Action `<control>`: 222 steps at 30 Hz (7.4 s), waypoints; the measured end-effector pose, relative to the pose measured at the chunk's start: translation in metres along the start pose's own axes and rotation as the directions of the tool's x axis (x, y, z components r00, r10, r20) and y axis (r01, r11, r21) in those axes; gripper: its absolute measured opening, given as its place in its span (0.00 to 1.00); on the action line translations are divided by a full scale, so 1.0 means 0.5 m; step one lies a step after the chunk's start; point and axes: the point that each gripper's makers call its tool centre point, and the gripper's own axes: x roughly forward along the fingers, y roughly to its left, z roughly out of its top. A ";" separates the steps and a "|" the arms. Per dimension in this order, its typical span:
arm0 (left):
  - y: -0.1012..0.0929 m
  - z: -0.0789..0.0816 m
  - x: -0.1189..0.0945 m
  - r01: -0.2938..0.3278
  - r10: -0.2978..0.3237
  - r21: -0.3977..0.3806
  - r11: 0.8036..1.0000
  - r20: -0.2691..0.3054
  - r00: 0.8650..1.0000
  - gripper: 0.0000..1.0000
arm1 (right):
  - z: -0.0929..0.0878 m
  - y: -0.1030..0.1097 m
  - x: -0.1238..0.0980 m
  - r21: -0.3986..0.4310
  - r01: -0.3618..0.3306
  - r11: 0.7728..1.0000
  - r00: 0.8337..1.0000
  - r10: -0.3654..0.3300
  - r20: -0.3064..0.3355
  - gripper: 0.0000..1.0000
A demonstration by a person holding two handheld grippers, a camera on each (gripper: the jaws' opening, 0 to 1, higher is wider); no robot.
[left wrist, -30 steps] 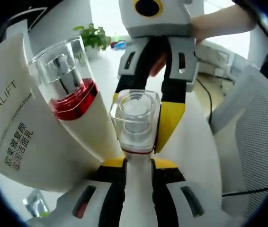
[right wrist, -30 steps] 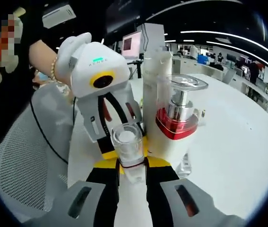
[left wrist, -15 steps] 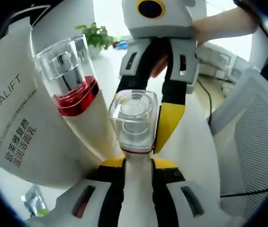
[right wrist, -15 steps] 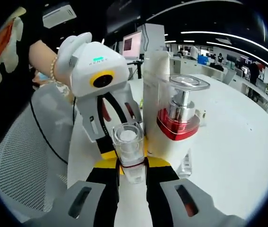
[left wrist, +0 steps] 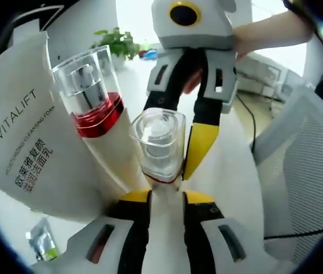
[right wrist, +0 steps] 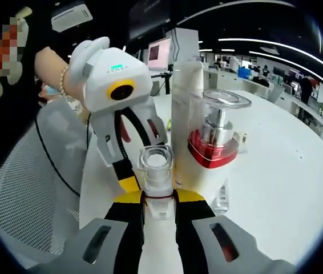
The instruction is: Arrange the skincare products in the storage area until every visible bottle or jar stands upright without overlapping.
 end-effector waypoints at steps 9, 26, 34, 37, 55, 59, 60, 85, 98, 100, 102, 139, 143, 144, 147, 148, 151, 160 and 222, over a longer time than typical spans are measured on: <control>-0.001 0.002 0.003 -0.040 0.040 -0.046 0.998 -0.003 0.999 0.15 | -0.003 -0.011 -0.007 -0.007 0.008 1.000 1.000 -0.008 -0.007 0.19; -0.024 0.000 0.000 -0.031 0.031 -0.051 0.998 -0.004 1.000 0.15 | -0.002 -0.005 -0.007 -0.077 -0.046 0.996 0.999 0.044 -0.029 0.20; -0.022 -0.002 -0.004 -0.041 0.040 -0.051 0.998 -0.008 0.999 0.15 | 0.001 -0.003 -0.004 -0.084 -0.048 0.995 0.999 0.047 -0.018 0.20; -0.019 -0.002 -0.007 -0.047 0.047 -0.049 0.998 -0.006 0.999 0.15 | 0.003 -0.003 -0.002 -0.095 -0.041 0.995 0.999 0.041 -0.006 0.20; -0.020 0.003 -0.009 -0.057 0.057 -0.035 0.998 -0.009 0.998 0.15 | -0.006 -0.005 -0.011 -0.072 -0.034 0.997 0.999 0.034 -0.008 0.23; -0.019 0.001 -0.007 -0.060 0.059 -0.034 0.998 -0.015 0.998 0.15 | -0.028 -0.007 -0.010 -0.058 -0.026 0.998 0.999 0.023 -0.042 0.24; -0.018 0.000 -0.007 -0.060 0.060 -0.034 0.998 -0.016 0.998 0.15 | -0.034 -0.005 -0.010 -0.055 -0.031 0.998 0.998 0.028 -0.049 0.24; -0.013 -0.005 -0.014 -0.070 0.069 -0.026 0.997 -0.020 0.997 0.14 | -0.049 -0.008 0.016 -0.055 -0.007 0.998 0.998 0.004 -0.062 0.19; -0.010 -0.010 -0.022 -0.078 0.077 -0.038 0.996 -0.026 0.997 0.17 | -0.051 -0.003 0.010 -0.034 -0.002 0.999 0.997 -0.001 -0.072 0.23; -0.010 -0.010 -0.025 -0.079 0.078 -0.040 0.996 -0.027 0.997 0.18 | -0.053 -0.003 0.003 -0.019 0.009 1.000 0.997 -0.010 -0.075 0.25; -0.009 -0.011 -0.031 -0.081 0.079 -0.056 0.995 -0.021 0.997 0.19 | -0.056 0.000 -0.003 -0.003 0.017 1.000 0.997 -0.017 -0.079 0.26; 0.003 -0.090 -0.208 -0.179 0.265 -0.553 0.814 0.080 0.961 0.47 | -0.031 0.103 -0.041 0.245 0.170 0.955 0.985 -0.164 -0.045 0.68; 0.000 -0.101 -0.227 -0.189 0.289 -0.586 0.788 0.081 0.954 0.53 | -0.017 0.107 -0.046 0.291 0.190 0.938 0.981 -0.196 -0.008 0.71; -0.001 -0.103 -0.230 -0.190 0.292 -0.590 0.785 0.082 0.953 0.54 | -0.013 0.106 -0.048 0.310 0.193 0.931 0.979 -0.205 0.007 0.72; -0.004 -0.102 -0.243 -0.197 0.307 -0.598 0.777 0.088 0.948 0.57 | -0.001 0.110 -0.055 0.346 0.195 0.918 0.974 -0.221 0.039 0.74; -0.009 -0.098 -0.247 -0.193 0.308 -0.601 0.776 0.094 0.947 0.58 | 0.000 0.112 -0.057 0.348 0.198 0.916 0.974 -0.225 0.037 0.74; -0.013 -0.099 -0.253 -0.185 0.312 -0.615 0.766 0.104 0.945 0.61 | -0.003 0.110 -0.064 0.369 0.207 0.906 0.969 -0.243 0.053 0.76; -0.035 -0.114 -0.289 -0.205 0.352 -0.639 0.742 0.110 0.929 0.68 | -0.006 0.124 -0.070 0.435 0.201 0.878 0.963 -0.260 0.078 0.81; -0.033 -0.225 -0.417 -0.209 0.392 -0.749 0.629 0.072 0.917 0.99 | -0.072 0.043 -0.151 0.394 0.449 0.802 0.893 -0.420 -0.162 0.88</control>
